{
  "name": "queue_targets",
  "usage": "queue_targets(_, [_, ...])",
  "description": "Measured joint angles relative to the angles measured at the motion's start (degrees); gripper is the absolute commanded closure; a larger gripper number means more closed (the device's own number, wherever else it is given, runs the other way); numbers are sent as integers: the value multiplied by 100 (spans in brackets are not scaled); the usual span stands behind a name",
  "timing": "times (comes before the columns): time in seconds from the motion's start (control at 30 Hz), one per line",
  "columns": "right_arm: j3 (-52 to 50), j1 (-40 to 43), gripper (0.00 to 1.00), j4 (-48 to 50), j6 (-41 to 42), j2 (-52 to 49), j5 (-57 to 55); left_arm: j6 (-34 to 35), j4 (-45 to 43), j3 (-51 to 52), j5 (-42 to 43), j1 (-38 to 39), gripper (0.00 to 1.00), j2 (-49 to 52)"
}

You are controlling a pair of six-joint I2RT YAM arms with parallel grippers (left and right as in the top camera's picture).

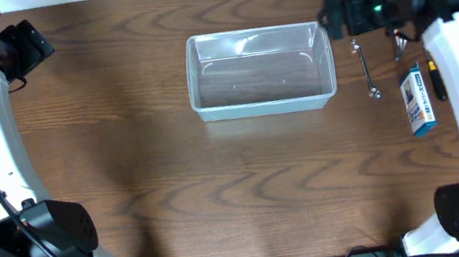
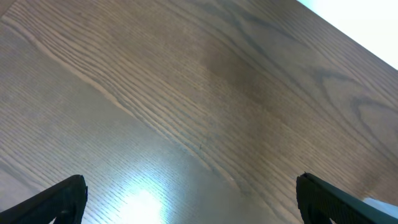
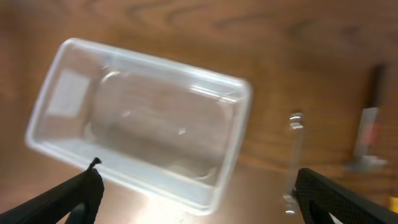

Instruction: Pack container

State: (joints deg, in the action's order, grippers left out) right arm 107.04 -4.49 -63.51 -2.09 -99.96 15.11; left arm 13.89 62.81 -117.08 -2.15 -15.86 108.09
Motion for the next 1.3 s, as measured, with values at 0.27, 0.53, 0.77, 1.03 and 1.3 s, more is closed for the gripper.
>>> queue_targets(0.27, [17,-83,4,-17,278,-358,-155,0,0,0,0,0,2,2])
queue_targets(0.53, [48,-96,58,-452,428,-962,-640,0,0,0,0,0,2,2])
queue_targets(0.77, [55,-107,64,-678,424,-1530,-874,0,0,0,0,0,2,2])
queue_targets(1.03, [55,-138,59,-772,247,-1996,-1202,0,0,0,0,0,2,2])
queue_targets(1.3, [55,-138,65,-761,94,-2124,-1261,0,0,0,0,0,2,2])
